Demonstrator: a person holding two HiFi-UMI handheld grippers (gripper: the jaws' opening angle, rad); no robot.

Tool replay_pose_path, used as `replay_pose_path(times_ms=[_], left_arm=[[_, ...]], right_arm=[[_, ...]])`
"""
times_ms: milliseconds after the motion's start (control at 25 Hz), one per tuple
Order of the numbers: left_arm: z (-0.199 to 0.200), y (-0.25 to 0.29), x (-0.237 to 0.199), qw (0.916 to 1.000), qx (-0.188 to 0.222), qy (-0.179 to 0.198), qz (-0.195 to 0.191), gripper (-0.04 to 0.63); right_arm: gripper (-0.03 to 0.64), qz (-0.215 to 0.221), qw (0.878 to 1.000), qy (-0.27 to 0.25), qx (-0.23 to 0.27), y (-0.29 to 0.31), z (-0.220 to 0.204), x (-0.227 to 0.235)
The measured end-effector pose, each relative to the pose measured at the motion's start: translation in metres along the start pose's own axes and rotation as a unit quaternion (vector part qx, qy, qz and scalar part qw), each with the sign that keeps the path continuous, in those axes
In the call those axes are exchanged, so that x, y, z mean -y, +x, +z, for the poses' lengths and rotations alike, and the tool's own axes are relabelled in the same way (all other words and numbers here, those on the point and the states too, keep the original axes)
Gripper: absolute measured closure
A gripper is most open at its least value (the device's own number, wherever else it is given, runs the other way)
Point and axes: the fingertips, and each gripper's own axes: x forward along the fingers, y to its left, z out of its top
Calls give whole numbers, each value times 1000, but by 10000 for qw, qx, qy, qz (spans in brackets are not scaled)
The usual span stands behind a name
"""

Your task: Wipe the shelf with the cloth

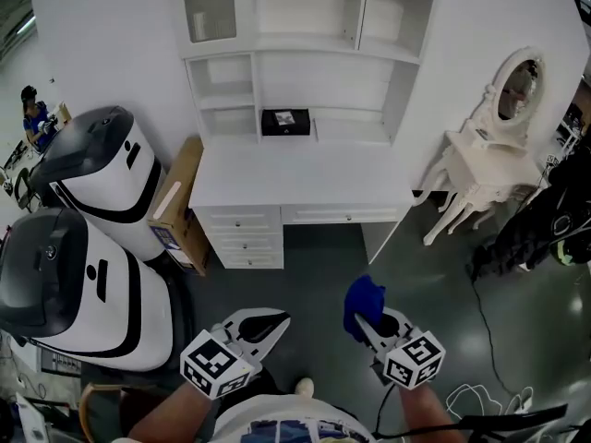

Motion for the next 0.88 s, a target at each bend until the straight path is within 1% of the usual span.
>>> replay_pose_path(times_ms=[160, 320, 440, 560, 720, 880], left_arm=[[17, 17, -15, 10000, 11, 59, -22, 583], [36, 35, -49, 9999, 90, 105, -75, 583], [53, 50, -84, 9995, 183, 189, -178, 583], [81, 66, -124, 9987, 342, 278, -264, 583], [111, 79, -176, 9980, 356, 323, -412, 583], [130, 84, -222, 9971, 391, 395, -511, 583]], right_arm=[[549, 29, 9998, -41, 193, 10, 22, 25], [549, -8, 9995, -165, 274, 36, 47, 50], [549, -101, 9993, -134, 345, 61, 69, 68], [549, -215, 9988, -216, 395, 89, 100, 89], [549, -284, 9978, -317, 505, 133, 150, 109], [549, -270, 9970, -389, 619, 185, 188, 122]])
